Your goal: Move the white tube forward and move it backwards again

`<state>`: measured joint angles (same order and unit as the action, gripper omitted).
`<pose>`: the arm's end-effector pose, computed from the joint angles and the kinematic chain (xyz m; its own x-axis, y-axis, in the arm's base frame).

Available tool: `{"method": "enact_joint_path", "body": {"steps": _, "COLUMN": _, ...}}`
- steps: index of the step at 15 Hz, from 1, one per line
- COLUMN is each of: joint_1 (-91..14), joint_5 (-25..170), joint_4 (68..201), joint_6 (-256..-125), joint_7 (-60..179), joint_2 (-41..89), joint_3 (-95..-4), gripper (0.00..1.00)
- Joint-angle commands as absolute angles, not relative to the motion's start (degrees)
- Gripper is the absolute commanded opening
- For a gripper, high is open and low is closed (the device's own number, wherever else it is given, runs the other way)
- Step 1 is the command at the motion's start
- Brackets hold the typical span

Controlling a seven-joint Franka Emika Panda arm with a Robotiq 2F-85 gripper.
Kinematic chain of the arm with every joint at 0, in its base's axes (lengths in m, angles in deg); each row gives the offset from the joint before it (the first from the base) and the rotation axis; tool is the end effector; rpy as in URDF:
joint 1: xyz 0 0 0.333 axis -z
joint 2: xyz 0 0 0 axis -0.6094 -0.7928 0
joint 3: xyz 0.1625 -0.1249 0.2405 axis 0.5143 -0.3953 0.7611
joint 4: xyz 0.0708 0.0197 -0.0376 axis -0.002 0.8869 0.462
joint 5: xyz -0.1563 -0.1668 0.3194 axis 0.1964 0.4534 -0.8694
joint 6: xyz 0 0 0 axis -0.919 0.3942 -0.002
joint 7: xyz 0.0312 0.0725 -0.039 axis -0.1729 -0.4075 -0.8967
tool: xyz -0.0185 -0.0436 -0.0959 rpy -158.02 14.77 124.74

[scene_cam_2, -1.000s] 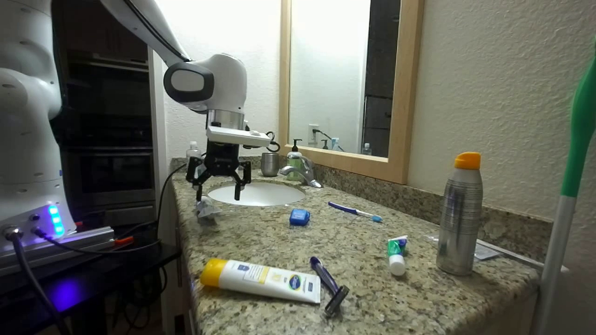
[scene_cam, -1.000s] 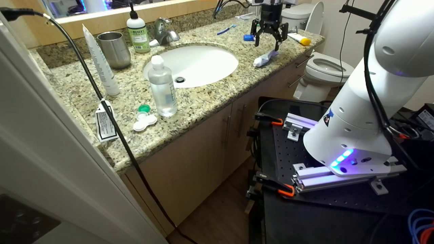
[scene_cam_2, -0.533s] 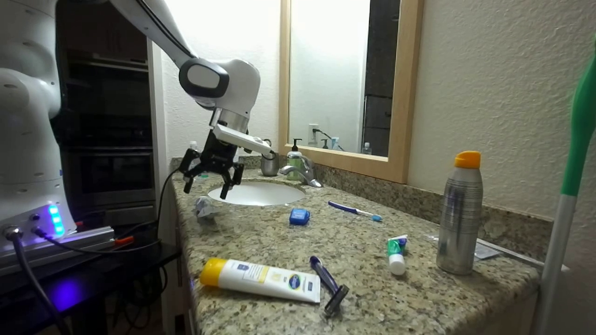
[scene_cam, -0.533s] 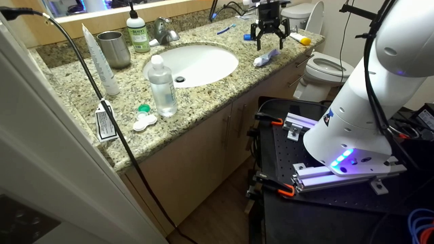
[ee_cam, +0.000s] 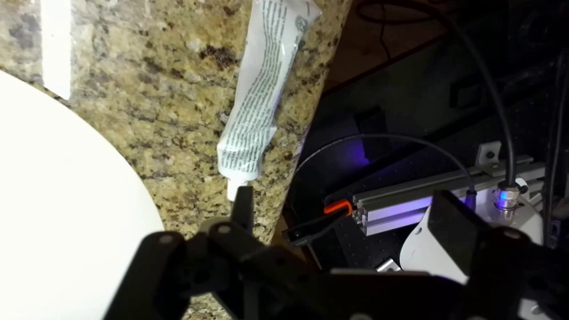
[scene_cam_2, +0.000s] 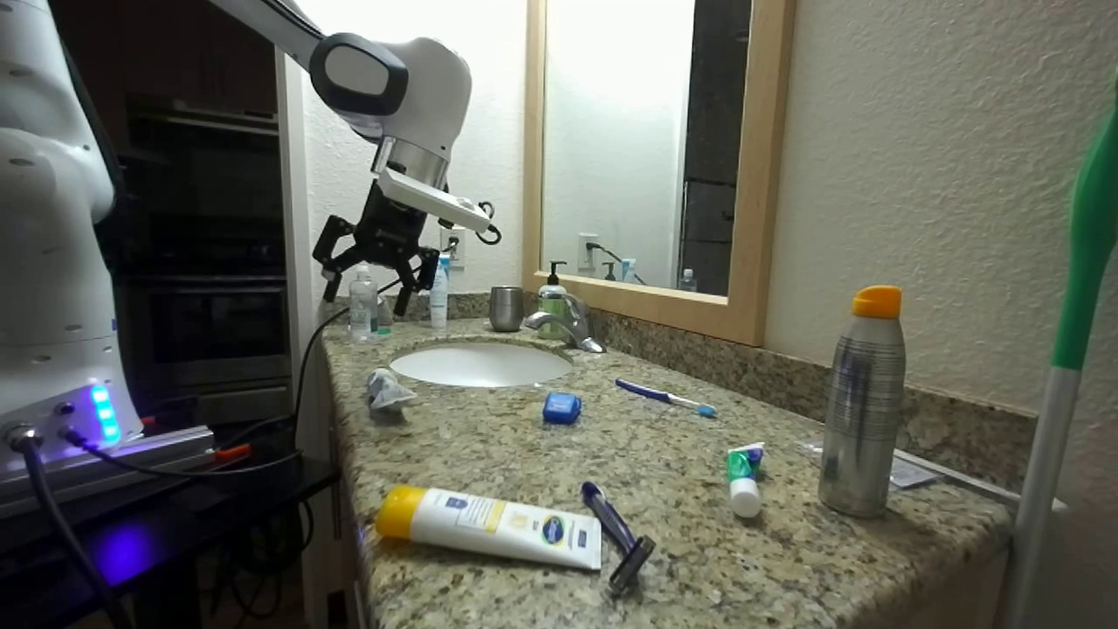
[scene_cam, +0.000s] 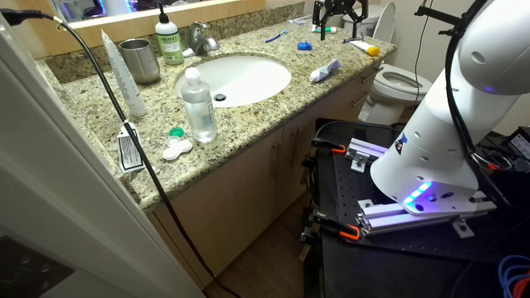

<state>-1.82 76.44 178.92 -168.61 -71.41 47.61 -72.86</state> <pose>0.1946 -0.4006 0.3422 0.3937 0.9068 0.1504 0.9003 -0.3473 -0.2624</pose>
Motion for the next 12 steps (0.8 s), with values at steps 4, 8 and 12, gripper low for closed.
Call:
{"method": "enact_joint_path", "body": {"steps": 4, "joint_1": -4.0, "joint_5": 70.1, "joint_4": 181.5, "joint_6": -175.4, "joint_7": -70.0, "joint_2": 43.9, "joint_3": -74.6, "gripper": 1.0}}
{"method": "enact_joint_path", "body": {"steps": 8, "joint_1": -3.1, "joint_5": 64.7, "joint_4": 185.3, "joint_6": -185.5, "joint_7": -72.8, "joint_2": 40.2, "joint_3": -75.8, "gripper": 1.0}}
{"method": "enact_joint_path", "body": {"steps": 12, "joint_1": -2.5, "joint_5": 65.5, "joint_4": 185.8, "joint_6": -189.5, "joint_7": -71.5, "joint_2": 38.5, "joint_3": -76.0, "gripper": 1.0}}
